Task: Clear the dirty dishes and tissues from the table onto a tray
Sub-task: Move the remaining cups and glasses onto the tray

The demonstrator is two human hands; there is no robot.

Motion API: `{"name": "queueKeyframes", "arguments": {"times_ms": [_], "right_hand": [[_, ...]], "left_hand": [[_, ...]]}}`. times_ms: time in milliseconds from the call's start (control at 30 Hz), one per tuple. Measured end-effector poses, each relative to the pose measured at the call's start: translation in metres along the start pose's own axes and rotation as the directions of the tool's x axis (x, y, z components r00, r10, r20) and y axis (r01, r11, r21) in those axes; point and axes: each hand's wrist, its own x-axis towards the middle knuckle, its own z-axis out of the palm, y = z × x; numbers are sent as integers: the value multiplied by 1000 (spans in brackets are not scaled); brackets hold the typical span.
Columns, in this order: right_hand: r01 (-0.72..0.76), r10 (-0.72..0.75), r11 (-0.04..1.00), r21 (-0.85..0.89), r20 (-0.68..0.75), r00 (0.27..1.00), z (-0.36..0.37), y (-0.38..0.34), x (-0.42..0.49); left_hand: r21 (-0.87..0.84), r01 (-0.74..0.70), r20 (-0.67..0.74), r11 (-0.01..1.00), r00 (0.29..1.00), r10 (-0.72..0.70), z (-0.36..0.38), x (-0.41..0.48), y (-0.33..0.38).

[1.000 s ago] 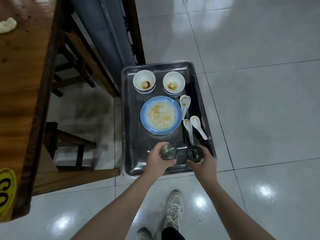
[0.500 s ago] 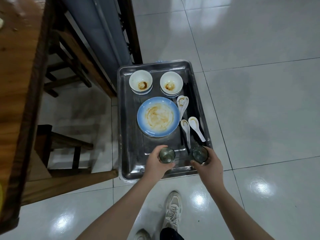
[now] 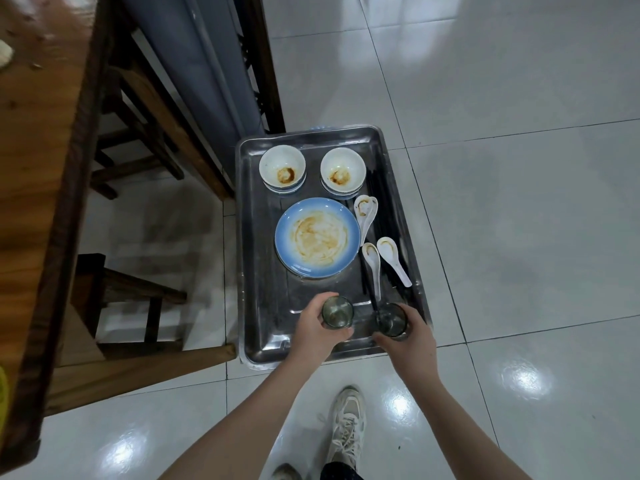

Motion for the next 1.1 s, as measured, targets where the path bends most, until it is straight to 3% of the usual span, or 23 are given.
{"name": "queueKeyframes", "arguments": {"times_ms": [133, 433, 1100], "right_hand": [[10, -10, 999, 53, 7, 1000, 9, -4, 6], [15, -15, 1000, -3, -57, 998, -6, -9, 32], [-23, 14, 996, -88, -99, 995, 6, -12, 49]], "left_hand": [[7, 1, 7, 1000, 1000, -1, 1, 4, -1], [26, -70, -3, 997, 998, 71, 17, 25, 11], [86, -28, -48, 996, 998, 32, 31, 44, 18]]}}
